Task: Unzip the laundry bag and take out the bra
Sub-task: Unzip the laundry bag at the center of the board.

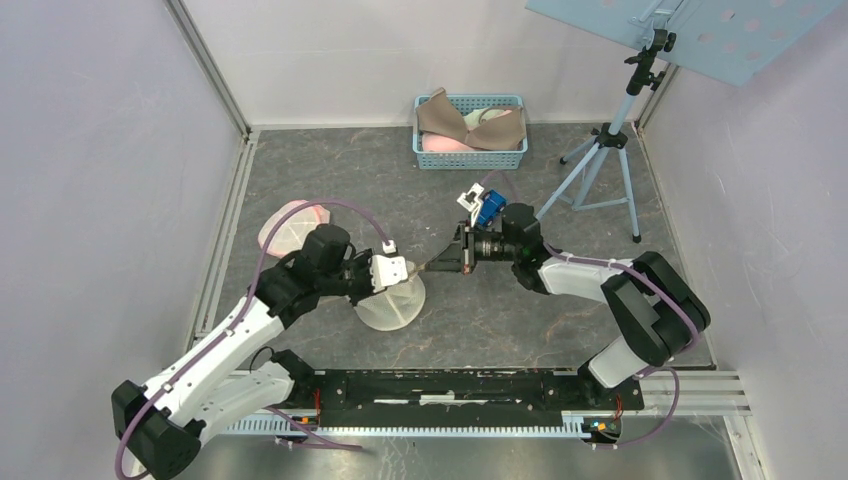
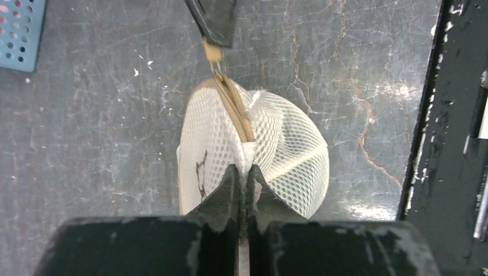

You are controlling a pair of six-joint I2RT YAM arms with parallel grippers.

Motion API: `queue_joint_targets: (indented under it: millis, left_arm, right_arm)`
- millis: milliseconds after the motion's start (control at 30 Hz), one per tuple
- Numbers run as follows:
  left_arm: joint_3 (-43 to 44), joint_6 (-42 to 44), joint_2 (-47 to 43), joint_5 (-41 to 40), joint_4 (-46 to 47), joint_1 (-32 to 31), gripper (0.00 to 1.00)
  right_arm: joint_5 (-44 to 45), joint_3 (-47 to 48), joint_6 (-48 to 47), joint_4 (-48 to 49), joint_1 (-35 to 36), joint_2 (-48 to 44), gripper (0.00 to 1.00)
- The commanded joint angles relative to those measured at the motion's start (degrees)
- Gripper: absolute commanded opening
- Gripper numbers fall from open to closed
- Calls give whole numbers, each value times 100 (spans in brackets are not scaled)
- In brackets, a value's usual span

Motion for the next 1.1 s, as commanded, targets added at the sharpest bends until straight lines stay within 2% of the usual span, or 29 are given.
queue_joint_targets:
  millis: [0,200,333,467,533,667,733,767,900,1067]
  left_arm:
    - [-341,691,-258,-121,448,39,2]
    - [-579,1322,-138,266,1268,291,2]
    - [-526,2148,134,600,1195,382,2]
    - [-557,2188,229,921,1270,1023,3]
    - [-354,2057,340,1160,918,1339,11]
    - [3,1826,175,1630,8,1394,42]
    - [67,1398,-77,1885,-146,1394,56]
    - [86,1169,-194,1997,-185,1378,59]
    - [143,477,-376,1899,-221,1123,63]
    - [238,456,-120,1549,-226,685,60]
  right_arm:
    - [-6,-47,-375,-161,-441,-311,0]
    - [-212,-146,-341,-60,-527,-645,0]
    - [-344,-357,-169,146,-517,-755,0]
    - [-475,-538,-40,462,-392,-755,0]
    - [-457,-567,-37,538,-288,-745,0]
    - [-380,-479,-21,660,-36,-552,0]
    - [-365,-357,55,759,71,-427,0]
    - [-354,-282,96,799,125,-362,0]
    - [-317,-88,213,905,297,-185,0]
    - [-264,-32,270,940,392,-66,0]
